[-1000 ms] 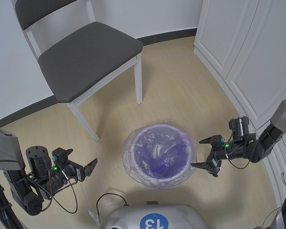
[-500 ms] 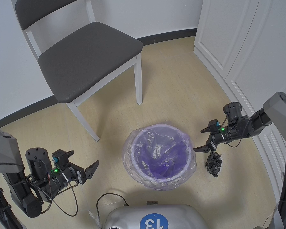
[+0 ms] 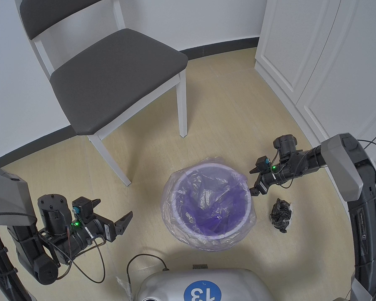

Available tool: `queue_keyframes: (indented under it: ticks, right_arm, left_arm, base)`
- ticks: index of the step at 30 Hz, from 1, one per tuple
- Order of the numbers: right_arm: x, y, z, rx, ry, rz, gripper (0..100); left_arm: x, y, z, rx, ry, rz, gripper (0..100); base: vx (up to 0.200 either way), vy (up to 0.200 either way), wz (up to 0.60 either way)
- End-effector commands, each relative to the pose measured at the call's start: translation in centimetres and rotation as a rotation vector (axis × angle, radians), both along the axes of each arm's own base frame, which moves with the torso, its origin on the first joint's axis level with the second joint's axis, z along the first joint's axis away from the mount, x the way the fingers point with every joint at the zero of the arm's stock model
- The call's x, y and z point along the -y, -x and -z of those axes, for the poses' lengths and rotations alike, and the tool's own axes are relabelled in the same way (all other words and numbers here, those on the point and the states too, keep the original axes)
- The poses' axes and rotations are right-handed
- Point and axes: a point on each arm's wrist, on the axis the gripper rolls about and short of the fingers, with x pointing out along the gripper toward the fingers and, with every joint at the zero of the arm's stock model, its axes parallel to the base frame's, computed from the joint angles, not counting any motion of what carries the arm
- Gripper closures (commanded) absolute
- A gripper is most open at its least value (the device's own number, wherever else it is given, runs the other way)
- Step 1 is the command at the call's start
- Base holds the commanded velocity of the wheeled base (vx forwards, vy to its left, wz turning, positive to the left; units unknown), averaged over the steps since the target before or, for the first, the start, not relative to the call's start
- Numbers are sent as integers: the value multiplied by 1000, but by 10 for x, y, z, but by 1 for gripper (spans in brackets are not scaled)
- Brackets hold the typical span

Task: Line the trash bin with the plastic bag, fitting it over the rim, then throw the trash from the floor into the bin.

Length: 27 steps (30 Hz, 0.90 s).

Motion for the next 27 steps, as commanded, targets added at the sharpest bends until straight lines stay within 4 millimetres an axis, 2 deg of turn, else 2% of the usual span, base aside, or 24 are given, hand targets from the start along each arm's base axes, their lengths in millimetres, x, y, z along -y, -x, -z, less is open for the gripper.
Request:
queue_keyframes:
  ticks: [1, 6, 7, 10, 21, 27]
  right_arm:
    - [-9, -9, 32, -41, 5, -16, 0]
    - [-6, -7, 25, -41, 2, -8, 0]
    - [-5, -4, 18, -39, 2, -8, 0]
    - [-1, 9, 15, -72, 1, -6, 0]
    - [-5, 21, 7, -41, -15, 1, 0]
    - [-9, 20, 4, -26, -16, -8, 0]
  left_arm:
    - [10, -23, 27, -50, 2, 21, 0]
    - [18, -46, 52, -71, -11, 28, 0]
    - [21, -53, 60, -75, -11, 34, 0]
    - [26, -68, 80, -90, 1, 77, 0]
    - [36, -117, 115, -32, 59, 145, 0]
    - [42, -158, 129, -56, 58, 136, 0]
  base:
    - [0, 0, 0]
    - [0, 0, 0]
    - [0, 0, 0]
    - [0, 0, 0]
    - [0, 0, 0]
    - [0, 0, 0]
